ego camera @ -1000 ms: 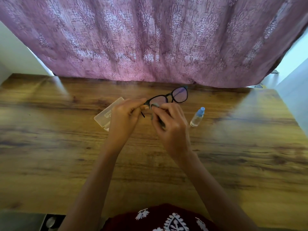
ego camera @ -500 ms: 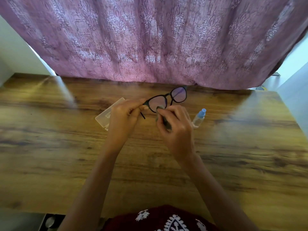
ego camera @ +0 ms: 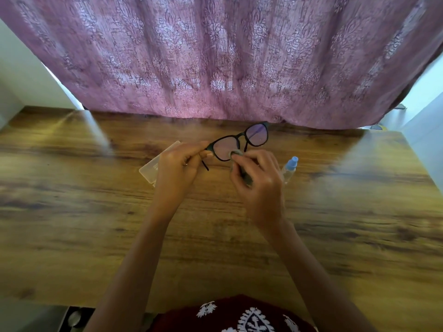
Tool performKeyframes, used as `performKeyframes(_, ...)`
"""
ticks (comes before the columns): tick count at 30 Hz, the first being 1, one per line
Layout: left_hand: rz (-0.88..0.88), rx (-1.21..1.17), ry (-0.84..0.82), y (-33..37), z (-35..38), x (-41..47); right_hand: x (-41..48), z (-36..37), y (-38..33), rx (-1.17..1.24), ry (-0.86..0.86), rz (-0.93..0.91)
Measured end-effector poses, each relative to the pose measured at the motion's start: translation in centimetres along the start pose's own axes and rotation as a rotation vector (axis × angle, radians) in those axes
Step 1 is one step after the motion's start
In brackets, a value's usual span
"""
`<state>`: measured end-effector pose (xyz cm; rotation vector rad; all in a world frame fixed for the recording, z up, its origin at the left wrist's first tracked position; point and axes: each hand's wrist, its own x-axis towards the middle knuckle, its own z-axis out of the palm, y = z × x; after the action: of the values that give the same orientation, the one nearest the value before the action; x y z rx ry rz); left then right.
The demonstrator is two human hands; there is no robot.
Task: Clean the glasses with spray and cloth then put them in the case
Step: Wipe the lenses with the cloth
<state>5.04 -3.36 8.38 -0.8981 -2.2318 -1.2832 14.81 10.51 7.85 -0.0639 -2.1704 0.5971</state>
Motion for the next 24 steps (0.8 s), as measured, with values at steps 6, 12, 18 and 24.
performKeyframes(6, 0.051, -0.017, -0.048, 0.7, 0.2, -0.1, 1.1, 0.6, -1.1, -0.019, -0.031, -0.047)
performKeyframes(12, 0.032, 0.051, -0.008, 0.5, -0.1, 0.0, 1.4, 0.1, 0.3, -0.036, 0.038, 0.022)
performKeyframes(18, 0.027, 0.002, -0.036, 0.6, 0.3, -0.2, -0.1, 0.3, -0.6, -0.014, -0.026, -0.059)
performKeyframes(24, 0.054, -0.038, -0.072, 0.9, 0.2, -0.2, 1.5, 0.5, -0.8, -0.027, -0.024, -0.051)
